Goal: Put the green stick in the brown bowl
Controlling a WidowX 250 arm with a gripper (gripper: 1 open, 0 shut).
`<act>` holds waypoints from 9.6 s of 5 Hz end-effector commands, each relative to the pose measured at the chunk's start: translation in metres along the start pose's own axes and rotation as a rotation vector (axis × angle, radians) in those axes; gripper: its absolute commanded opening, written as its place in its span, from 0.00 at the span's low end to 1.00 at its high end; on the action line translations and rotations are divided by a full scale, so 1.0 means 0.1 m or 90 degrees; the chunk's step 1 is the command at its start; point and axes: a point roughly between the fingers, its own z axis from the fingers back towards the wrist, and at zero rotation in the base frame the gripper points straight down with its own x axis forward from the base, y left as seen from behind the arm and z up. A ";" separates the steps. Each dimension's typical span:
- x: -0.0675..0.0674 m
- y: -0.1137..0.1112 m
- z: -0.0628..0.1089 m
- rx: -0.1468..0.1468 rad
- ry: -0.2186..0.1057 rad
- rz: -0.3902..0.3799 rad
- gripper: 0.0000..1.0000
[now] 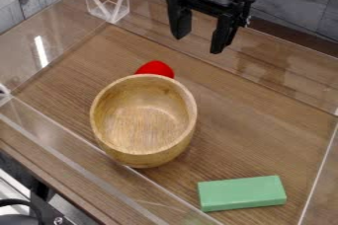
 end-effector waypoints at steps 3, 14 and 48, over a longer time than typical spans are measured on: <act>-0.46 -0.41 -0.39 0.017 0.023 -0.431 1.00; -0.81 -0.99 -0.94 0.069 -0.063 -0.591 1.00; -0.68 0.76 -0.36 0.041 -0.134 -0.401 0.00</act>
